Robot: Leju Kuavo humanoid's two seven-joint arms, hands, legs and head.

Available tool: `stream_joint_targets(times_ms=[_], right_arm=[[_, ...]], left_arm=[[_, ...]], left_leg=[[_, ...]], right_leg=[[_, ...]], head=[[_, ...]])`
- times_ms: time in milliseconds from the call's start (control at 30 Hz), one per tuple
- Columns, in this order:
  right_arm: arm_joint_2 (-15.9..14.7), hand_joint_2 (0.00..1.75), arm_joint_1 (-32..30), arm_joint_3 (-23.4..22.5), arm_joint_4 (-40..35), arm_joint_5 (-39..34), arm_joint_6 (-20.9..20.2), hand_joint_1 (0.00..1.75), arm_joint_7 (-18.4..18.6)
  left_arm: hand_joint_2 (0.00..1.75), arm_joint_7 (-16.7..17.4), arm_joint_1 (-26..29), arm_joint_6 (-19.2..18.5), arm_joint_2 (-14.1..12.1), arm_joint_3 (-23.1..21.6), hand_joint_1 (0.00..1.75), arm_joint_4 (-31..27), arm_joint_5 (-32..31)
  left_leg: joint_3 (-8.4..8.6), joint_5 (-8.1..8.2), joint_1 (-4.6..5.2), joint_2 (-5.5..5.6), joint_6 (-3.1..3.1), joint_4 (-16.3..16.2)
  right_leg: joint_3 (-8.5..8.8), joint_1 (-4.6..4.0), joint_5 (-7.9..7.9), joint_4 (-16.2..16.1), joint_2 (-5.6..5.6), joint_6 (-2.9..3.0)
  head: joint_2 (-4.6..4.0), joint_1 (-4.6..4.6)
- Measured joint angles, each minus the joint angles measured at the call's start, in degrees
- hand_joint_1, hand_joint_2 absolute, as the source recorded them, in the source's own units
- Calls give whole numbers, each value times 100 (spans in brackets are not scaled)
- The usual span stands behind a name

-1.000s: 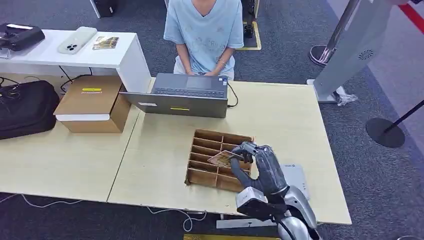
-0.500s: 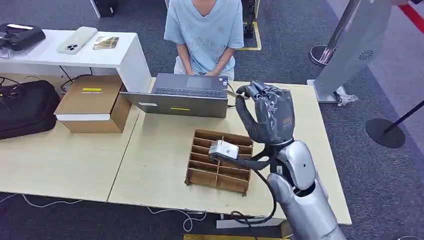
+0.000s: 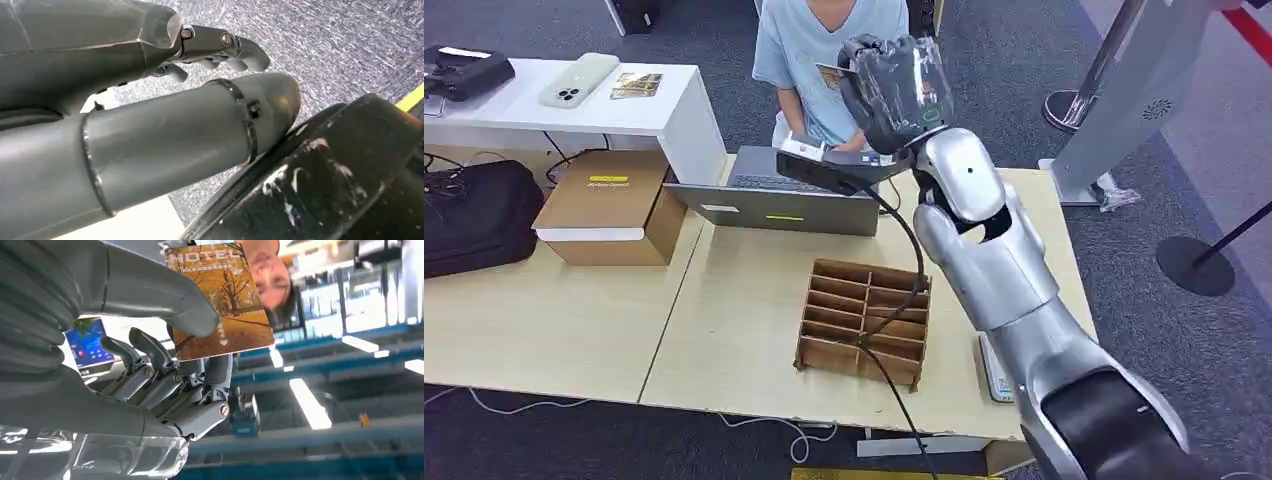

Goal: Pass the card to the sensor for recognition and then transmit it.

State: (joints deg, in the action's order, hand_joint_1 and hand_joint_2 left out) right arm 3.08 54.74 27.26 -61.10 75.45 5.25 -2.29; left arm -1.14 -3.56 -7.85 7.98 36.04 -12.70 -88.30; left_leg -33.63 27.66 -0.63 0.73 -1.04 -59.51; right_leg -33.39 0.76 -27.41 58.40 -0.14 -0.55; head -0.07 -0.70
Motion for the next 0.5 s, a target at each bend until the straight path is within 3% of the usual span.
stream_joint_targets(times_ms=[233,333,500], right_arm=[[304,175,1100,2,2019,-74,-385,175,213],[358,175,1423,2,2673,50,-665,175,542],[367,175,1718,-17,3358,9,-855,175,741]], left_arm=[[0,-2,-20,-90,-26,-46,0,0,7],[0,-7,-24,-114,-35,-46,0,0,9],[0,-9,-23,-116,-42,-46,0,2,18]], left_leg=[[-1,-2,0,8,2,-2],[-1,-1,0,8,2,-2],[-1,-1,0,7,2,-4]], right_leg=[[0,0,0,0,-7,0],[0,0,0,-2,-8,0],[0,0,0,-3,-6,0]], head=[[0,2],[0,0],[0,0]])
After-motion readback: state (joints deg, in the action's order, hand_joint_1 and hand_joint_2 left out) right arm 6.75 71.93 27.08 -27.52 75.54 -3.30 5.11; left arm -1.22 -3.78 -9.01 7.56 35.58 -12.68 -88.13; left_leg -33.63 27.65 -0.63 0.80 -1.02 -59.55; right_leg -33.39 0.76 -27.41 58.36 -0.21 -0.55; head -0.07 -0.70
